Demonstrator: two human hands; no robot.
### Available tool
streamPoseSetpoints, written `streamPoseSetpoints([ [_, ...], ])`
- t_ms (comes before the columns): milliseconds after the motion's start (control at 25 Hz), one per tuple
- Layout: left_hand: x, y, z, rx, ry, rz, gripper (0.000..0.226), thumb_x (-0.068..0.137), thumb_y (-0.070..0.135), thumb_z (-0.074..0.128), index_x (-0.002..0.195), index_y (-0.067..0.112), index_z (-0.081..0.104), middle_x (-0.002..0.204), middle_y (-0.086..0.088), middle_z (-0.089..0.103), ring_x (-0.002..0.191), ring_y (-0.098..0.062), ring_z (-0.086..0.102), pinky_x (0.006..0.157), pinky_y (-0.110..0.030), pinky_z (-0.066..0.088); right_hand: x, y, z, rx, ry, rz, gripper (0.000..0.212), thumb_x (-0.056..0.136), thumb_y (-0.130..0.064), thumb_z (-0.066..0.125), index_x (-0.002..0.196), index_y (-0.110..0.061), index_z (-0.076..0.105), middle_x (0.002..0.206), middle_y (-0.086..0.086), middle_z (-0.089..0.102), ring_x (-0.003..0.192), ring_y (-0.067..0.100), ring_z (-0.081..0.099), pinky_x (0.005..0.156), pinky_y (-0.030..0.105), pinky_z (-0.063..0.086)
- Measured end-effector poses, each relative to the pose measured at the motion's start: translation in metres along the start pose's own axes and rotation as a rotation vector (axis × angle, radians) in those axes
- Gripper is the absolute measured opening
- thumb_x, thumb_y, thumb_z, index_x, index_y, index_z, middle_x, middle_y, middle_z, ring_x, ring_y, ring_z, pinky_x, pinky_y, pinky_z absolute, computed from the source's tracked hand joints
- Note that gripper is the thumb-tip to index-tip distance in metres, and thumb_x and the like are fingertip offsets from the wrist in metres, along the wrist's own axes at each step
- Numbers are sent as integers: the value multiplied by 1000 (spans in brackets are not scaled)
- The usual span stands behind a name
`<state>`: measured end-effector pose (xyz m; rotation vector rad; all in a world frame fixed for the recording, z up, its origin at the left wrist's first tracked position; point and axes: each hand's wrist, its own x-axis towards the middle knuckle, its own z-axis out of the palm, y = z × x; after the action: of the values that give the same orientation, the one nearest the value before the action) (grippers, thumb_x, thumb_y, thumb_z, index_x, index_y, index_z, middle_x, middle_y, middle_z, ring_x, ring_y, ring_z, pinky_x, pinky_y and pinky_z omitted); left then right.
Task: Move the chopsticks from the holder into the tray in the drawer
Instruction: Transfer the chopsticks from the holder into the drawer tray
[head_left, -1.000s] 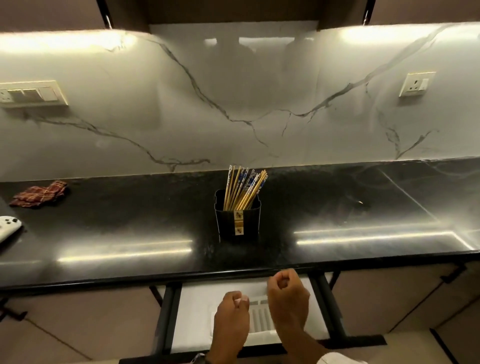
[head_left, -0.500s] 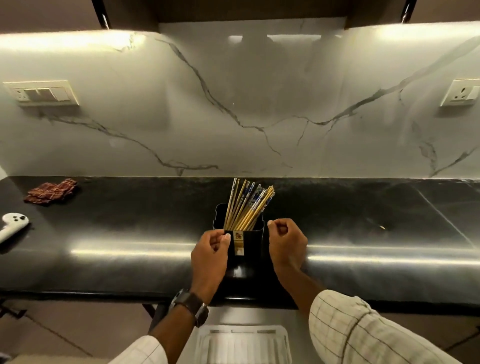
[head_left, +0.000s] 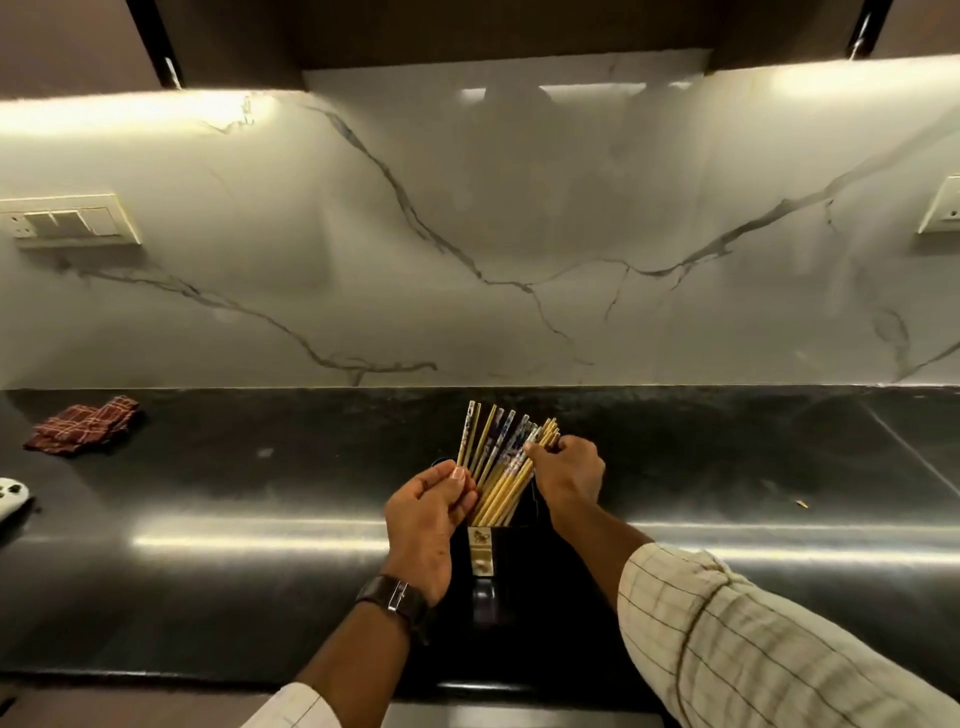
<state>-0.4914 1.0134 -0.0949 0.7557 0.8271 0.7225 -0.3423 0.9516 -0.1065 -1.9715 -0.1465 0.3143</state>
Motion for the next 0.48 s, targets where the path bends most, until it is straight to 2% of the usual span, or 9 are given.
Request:
streamPoseSetpoints([
  [160,16,5,-5,7,-22,-36,22,95,1,63,117,-2,67,112,-23,72,102,-31,70,99,-45,56,-2,-9,9,-143,103,-56,18,96,-26,69,86,-11,72,84,4,73,71,13,67,56,22,48],
  [280,24,1,-5,3,-34,-87,18,96,3,63,112,0,70,108,-21,75,99,-30,72,92,-41,59,-6,-11,8,-142,125,-103,18,97,-23,67,84,-12,70,82,3,71,66,8,62,51,19,42],
  [360,26,-4,-3,12,-42,-99,18,96,3,63,113,-1,69,107,-21,75,99,-31,72,93,-42,59,-9,-12,6,-133,127,-118,17,93,-26,73,82,-14,70,78,-1,69,64,7,62,53,21,48],
  [480,24,-9,-4,64,-68,-92,18,96,3,63,112,-1,70,107,-21,75,104,-33,72,95,-45,58,-9,-13,7,-133,129,-105,22,83,-35,83,76,-18,71,72,-4,72,64,11,71,63,34,64],
])
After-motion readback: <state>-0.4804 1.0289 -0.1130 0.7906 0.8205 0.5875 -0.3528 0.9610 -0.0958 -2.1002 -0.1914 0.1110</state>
